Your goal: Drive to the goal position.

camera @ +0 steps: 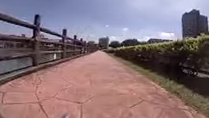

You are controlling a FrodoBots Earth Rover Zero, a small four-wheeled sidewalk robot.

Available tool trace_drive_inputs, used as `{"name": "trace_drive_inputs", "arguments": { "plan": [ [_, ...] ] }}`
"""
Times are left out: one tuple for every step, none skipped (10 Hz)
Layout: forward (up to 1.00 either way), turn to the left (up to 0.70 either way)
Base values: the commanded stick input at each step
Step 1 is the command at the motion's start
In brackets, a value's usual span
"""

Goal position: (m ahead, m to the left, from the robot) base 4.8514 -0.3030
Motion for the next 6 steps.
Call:
{"name": "trace_drive_inputs", "arguments": {
  "plan": [
    [0.7, 0.0],
    [0.7, 0.0],
    [0.7, 0.0],
    [0.7, 0.0],
    [0.7, 0.0],
    [0.7, 0.0]
  ]
}}
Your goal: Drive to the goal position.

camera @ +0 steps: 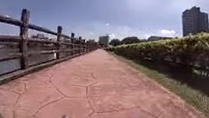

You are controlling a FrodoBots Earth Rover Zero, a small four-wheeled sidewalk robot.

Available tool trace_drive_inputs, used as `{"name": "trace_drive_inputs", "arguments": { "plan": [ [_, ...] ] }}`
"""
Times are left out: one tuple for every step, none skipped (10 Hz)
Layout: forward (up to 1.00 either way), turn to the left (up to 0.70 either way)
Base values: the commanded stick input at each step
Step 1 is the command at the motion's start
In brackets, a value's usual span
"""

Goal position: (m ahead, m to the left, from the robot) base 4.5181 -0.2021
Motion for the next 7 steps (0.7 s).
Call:
{"name": "trace_drive_inputs", "arguments": {
  "plan": [
    [0.7, 0.0],
    [0.7, 0.0],
    [0.7, 0.0],
    [0.7, 0.0],
    [0.7, 0.0],
    [0.7, 0.0],
    [0.7, 0.0]
  ]
}}
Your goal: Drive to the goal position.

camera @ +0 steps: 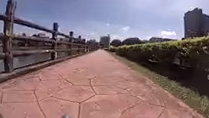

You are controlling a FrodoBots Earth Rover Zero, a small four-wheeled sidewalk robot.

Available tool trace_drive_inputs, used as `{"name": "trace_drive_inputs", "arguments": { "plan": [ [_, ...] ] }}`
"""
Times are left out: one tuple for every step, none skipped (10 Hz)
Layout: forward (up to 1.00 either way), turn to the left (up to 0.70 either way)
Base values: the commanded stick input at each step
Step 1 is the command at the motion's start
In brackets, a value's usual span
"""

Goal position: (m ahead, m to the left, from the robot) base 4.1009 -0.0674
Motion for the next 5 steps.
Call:
{"name": "trace_drive_inputs", "arguments": {
  "plan": [
    [0.7, 0.0],
    [0.7, 0.0],
    [0.69, 0.0],
    [0.68, 0.0],
    [0.7, 0.0]
  ]
}}
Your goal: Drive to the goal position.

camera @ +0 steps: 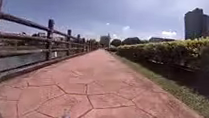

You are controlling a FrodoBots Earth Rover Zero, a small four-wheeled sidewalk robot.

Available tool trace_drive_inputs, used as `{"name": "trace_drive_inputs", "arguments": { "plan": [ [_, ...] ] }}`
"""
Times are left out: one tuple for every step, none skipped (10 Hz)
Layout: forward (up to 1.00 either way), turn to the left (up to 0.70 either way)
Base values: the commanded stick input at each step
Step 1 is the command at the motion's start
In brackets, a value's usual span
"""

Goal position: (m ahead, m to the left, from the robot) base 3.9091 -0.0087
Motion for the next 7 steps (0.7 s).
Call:
{"name": "trace_drive_inputs", "arguments": {
  "plan": [
    [0.7, 0.0],
    [0.7, 0.0],
    [0.7, 0.0],
    [0.7, 0.0],
    [0.7, 0.0],
    [0.7, 0.0],
    [0.7, 0.0]
  ]
}}
